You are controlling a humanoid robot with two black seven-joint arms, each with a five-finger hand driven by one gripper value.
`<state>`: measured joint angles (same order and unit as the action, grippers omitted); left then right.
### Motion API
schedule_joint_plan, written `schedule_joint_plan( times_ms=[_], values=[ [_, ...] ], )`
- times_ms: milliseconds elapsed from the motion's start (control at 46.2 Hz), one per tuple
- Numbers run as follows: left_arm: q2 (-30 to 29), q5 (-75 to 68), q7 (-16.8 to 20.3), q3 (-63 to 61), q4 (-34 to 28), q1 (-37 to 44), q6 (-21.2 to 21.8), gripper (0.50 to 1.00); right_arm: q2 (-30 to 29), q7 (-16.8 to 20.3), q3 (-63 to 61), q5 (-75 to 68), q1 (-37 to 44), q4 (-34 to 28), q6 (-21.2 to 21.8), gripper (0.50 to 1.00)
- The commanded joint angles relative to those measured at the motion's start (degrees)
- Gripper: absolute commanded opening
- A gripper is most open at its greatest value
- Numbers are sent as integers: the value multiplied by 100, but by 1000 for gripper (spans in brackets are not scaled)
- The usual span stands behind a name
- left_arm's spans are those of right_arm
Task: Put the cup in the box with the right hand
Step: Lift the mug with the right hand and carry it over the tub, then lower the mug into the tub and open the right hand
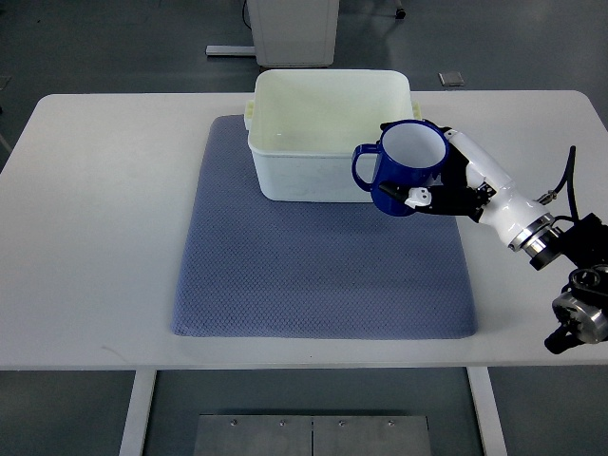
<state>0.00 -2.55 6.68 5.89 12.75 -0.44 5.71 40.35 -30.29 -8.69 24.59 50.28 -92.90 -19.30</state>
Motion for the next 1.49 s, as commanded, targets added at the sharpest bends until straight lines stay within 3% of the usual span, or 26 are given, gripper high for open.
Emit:
schedule_joint_plan(
  times_ms=[0, 368, 845, 1473],
  values=[
    [0, 0, 0, 0, 8, 0, 0, 1000, -53, 32, -1, -95, 122, 9, -4, 500],
    [0, 0, 0, 0, -1, 0, 0, 1000, -457, 374, 78, -833, 1088, 553, 5, 500],
    [0, 0, 0, 0, 8, 0, 0, 1000, -1925, 577, 588, -1317, 1783, 2223, 31, 500],
    [0, 0, 0, 8, -1, 0, 0, 1000, -3199, 1200, 597, -1334, 2108, 4772, 972, 500]
  ],
)
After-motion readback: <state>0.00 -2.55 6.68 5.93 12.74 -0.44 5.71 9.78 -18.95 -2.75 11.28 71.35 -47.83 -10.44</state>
